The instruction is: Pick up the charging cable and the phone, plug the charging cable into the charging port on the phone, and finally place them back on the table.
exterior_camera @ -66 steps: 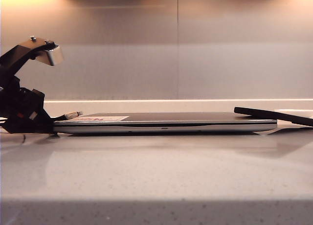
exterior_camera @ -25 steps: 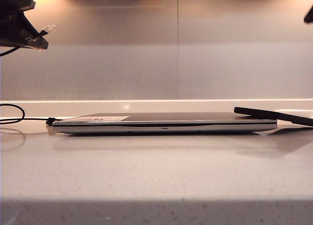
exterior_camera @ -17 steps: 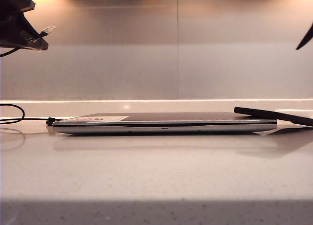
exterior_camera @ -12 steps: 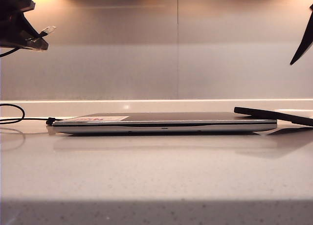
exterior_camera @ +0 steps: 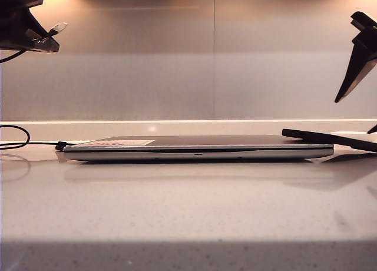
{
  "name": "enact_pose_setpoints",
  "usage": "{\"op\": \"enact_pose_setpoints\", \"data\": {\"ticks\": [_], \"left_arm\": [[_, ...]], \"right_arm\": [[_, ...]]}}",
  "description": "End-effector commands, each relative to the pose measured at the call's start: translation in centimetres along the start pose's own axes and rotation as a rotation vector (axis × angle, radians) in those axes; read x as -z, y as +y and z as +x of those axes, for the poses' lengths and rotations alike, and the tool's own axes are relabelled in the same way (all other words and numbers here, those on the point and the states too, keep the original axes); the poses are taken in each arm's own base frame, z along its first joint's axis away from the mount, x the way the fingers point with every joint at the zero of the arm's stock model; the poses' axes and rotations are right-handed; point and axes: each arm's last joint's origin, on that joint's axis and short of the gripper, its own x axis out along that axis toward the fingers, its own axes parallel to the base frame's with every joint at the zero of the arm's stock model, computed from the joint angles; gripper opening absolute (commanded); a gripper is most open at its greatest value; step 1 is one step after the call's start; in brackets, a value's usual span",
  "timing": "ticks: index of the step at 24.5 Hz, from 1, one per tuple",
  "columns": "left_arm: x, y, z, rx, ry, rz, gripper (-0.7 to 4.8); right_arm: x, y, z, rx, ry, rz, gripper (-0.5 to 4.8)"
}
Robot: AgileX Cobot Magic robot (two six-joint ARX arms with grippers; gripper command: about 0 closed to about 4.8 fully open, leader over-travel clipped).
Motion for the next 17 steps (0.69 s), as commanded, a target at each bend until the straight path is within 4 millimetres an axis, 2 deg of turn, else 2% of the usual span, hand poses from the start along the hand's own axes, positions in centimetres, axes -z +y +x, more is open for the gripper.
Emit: {"op": "enact_pose_setpoints", "data": {"ticks": [1,17], "left_arm": [[-0.3,0.0,0.0,0.001,-0.023,0.0,-0.06],[-0.3,0.0,0.0,0.001,-0.023,0.011,-0.06]], "right_arm": [[-0.4,0.1,0.6,-0.011,-0.008,0.011,3.22],[-0.7,-1.6,4.4,0.034,0.066,0.092,3.29]]}}
